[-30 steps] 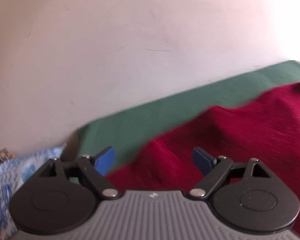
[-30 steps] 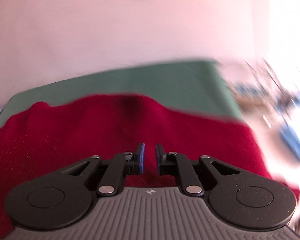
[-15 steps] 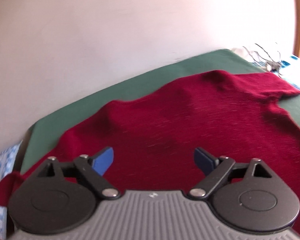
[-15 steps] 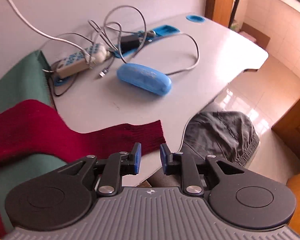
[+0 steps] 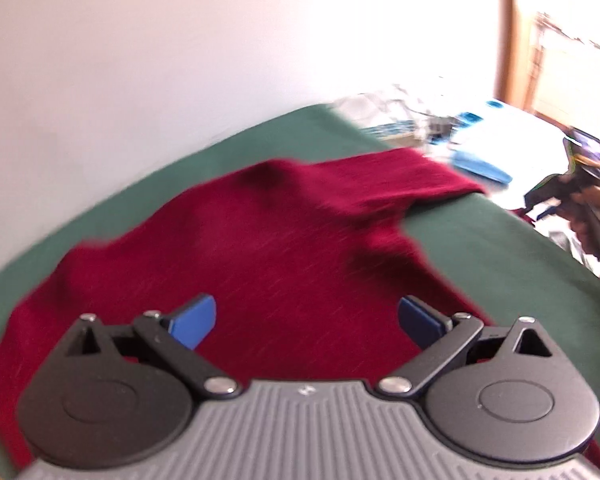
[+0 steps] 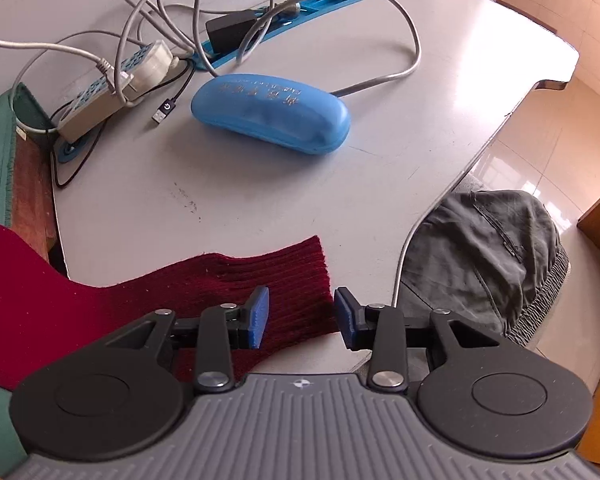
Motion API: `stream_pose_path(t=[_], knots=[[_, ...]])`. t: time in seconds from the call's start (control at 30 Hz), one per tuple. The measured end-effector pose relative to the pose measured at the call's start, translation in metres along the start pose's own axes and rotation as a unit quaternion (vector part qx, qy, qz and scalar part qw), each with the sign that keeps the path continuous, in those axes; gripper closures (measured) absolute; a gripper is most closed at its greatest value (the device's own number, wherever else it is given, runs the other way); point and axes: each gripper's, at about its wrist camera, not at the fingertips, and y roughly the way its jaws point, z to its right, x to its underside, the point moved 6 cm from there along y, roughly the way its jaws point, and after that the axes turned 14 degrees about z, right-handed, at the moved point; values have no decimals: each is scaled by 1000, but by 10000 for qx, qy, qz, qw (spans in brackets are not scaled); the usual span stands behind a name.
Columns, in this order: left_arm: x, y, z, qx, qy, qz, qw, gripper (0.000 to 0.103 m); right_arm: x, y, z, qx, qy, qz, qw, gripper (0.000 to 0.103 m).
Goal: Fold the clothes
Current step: 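Lift the hem with the right tool and fold it toward the collar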
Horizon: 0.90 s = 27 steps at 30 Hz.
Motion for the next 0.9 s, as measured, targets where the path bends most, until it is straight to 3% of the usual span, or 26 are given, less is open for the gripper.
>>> stream_pose_path(t=[0.1,0.13,0.27,0.33,0.4,0.47,0.57,0.7,0.8,0.9], knots=[[-16,35,19,222,388,-37,9990,5,4,7,-5,-41,-127,43,9999,85],[-23,48,19,299,400,-68,9987,5,4,8,-5,-34,-228,56,9997,96],[-51,99,7,564,129,-232,9981,4,-3,4,0,-273,-156,63,9995,100],[-64,125,-8,421,-150,-277,9986,6,-15,-8,5,-500,1,220,9985,101],[-76,151,-22,263,-447,-357,9980,19,-33,-25,6,-716,85,424,9965,101],[-82,178,-30,243,-842,-533,9947,43,-54,-44,5,-922,90,673,9934,101],[-86,205,-26,390,-1143,-663,9905,49,-87,-73,0,-1223,22,1004,9874,101],[-75,227,2,752,-814,-843,9903,64,-133,-112,-13,-1633,-133,1385,9767,101],[-70,232,11,734,-613,-725,9928,66,-163,-142,-29,-1973,-197,1609,9668,101],[-71,232,9,759,-702,-652,9925,78,-190,-173,-49,-2315,-221,1801,9558,101]])
